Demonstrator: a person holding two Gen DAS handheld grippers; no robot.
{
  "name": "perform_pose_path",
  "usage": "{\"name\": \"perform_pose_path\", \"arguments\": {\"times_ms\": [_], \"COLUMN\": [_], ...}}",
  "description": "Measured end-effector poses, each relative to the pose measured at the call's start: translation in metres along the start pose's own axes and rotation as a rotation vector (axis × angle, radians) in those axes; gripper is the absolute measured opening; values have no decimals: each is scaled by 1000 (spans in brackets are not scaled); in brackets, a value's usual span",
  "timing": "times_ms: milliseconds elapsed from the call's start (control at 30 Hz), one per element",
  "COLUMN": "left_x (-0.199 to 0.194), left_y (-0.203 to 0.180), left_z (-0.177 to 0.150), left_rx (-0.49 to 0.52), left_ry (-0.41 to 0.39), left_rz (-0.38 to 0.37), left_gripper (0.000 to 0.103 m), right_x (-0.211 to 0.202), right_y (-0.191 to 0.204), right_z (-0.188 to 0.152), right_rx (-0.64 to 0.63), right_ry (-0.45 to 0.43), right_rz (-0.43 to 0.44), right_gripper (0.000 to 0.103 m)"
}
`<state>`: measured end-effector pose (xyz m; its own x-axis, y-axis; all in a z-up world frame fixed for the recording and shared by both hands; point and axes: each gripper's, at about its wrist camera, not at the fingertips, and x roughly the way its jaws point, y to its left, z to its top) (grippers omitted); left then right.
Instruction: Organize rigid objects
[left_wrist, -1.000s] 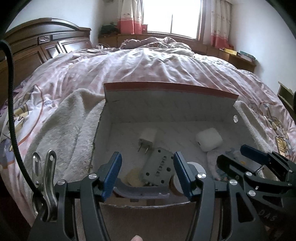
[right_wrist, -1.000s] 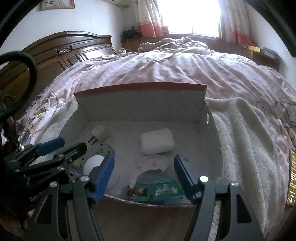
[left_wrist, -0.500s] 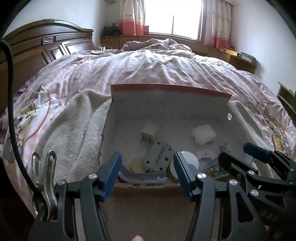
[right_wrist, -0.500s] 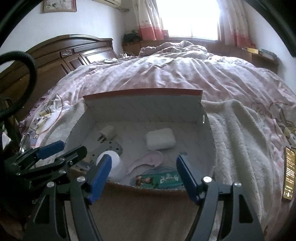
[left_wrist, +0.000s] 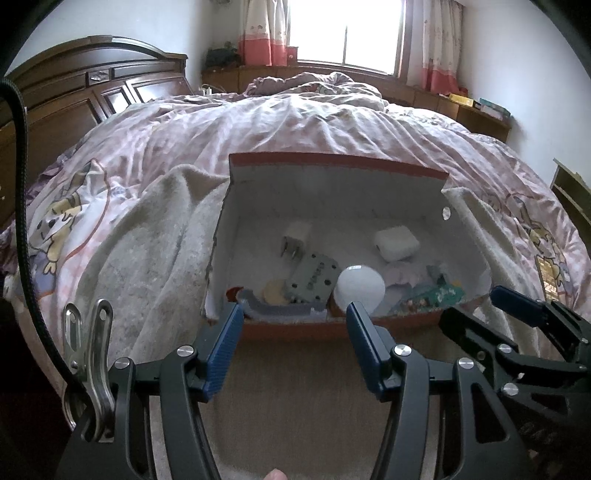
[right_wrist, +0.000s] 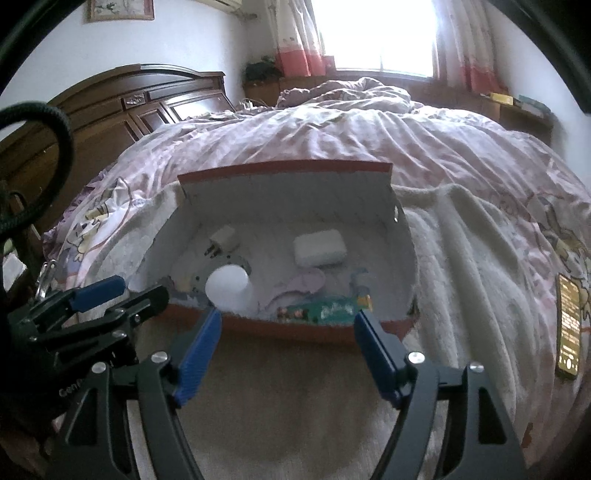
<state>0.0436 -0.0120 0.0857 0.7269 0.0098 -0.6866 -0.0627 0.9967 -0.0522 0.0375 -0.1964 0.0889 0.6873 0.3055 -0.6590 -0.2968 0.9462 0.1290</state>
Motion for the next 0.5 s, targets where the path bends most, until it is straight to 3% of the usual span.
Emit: {"name": "perform_pose_path", "arguments": {"times_ms": [500], "left_x": [9], "left_y": [2], "left_z": [-27], "left_rx": [0], "left_ry": [76], "left_rz": [8], "left_gripper": [59], "right_x": [4], "right_y": [-11], "right_z": [-30], "right_rx": [44], "right_ry": [68], "right_rz": [-28], "right_gripper": [78]}}
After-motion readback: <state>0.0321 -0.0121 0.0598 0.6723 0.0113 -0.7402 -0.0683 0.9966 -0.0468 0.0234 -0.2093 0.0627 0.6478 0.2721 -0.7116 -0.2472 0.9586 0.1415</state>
